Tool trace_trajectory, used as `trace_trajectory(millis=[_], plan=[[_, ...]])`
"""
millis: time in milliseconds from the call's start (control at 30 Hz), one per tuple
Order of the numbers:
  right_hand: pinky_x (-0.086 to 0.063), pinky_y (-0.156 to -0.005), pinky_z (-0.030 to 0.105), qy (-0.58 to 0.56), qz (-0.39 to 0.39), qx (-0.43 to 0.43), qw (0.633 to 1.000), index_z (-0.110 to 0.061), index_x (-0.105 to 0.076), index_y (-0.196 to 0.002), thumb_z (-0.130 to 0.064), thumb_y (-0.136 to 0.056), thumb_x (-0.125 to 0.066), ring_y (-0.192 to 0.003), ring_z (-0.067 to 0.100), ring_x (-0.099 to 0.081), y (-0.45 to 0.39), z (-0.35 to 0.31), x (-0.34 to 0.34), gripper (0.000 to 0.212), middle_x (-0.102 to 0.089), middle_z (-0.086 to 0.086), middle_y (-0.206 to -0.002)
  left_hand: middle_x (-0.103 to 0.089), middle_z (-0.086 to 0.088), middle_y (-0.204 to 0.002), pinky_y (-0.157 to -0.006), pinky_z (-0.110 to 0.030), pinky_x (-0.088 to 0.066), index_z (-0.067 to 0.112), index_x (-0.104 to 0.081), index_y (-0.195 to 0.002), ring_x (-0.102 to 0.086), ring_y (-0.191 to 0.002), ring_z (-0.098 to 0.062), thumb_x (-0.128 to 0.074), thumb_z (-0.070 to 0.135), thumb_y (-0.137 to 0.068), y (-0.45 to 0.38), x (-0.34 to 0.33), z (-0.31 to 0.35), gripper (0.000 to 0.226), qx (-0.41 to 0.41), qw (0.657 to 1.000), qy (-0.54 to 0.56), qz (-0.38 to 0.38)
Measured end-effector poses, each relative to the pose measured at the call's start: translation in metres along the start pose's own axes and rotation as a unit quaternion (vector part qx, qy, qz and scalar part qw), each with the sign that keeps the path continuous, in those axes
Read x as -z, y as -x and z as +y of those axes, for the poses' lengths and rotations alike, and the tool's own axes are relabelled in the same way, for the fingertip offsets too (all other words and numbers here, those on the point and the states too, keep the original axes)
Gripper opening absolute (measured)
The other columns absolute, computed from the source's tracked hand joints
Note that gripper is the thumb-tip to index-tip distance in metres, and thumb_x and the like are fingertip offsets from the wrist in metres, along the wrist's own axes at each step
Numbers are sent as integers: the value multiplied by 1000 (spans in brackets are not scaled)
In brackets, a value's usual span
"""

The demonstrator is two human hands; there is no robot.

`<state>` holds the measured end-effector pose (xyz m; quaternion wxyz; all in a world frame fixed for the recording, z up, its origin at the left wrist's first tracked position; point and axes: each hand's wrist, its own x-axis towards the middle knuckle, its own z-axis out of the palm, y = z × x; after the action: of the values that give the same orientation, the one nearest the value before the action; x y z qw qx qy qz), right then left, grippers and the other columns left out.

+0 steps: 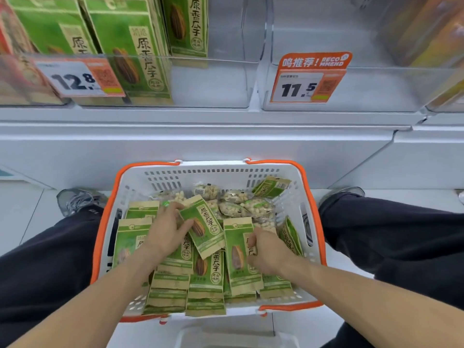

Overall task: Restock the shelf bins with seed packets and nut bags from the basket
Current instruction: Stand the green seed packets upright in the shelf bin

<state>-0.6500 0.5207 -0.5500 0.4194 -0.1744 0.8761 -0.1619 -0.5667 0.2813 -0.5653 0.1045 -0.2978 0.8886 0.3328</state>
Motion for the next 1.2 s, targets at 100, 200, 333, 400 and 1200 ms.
trace_trajectory(millis=[100, 200, 333, 400, 1200], plan=[[-37, -54, 21, -69, 16, -6, 997, -18, -50, -106, -26, -86, -77, -72, 10, -49, 3, 4, -4, 34, -52, -4, -86, -37, -22, -138, -100, -44, -44, 10, -29, -145, -53, -119, -39, -74, 39, -84, -10, -1, -1, 81, 93, 995, -33, -16], [-42, -57, 21, -101, 29, -19, 994, -19, -48, -104, -28, -81, -82, -72, 9, -50, 3, 5, -8, 42, -54, -4, -88, -21, -26, -153, -106, -44, -41, 15, -19, -151, -46, -132, -40, -76, 44, -81, -14, -3, 7, 95, 105, 986, -105, -78], [-55, -69, 30, -192, 4, -56, 980, -18, -42, -109, -16, -74, -87, -79, 12, -63, -4, 3, -10, 57, -66, -2, -92, -20, -21, -155, -109, -40, -38, 16, -32, -149, -45, -134, -33, -73, 44, -84, -18, -6, 11, 82, 103, 984, -105, -99], [-56, -75, 29, -211, -26, -72, 974, -17, -49, -108, -11, -75, -85, -85, 12, -66, -8, 1, -9, 49, -70, -3, -93, -44, -17, -140, -103, -37, -41, 15, -56, -127, -41, -131, -26, -68, 49, -86, -21, -9, 10, 55, 102, 987, -81, -94], [-60, -84, 44, -427, 172, 155, 874, -15, -62, -111, -19, -87, -76, -94, 22, -72, 51, -60, 135, 28, -72, 4, -102, -72, -9, -112, -72, -43, -58, 18, -58, -118, -71, -90, -27, -60, 24, -83, 24, 96, 150, 35, -76, 871, 467, -136]])
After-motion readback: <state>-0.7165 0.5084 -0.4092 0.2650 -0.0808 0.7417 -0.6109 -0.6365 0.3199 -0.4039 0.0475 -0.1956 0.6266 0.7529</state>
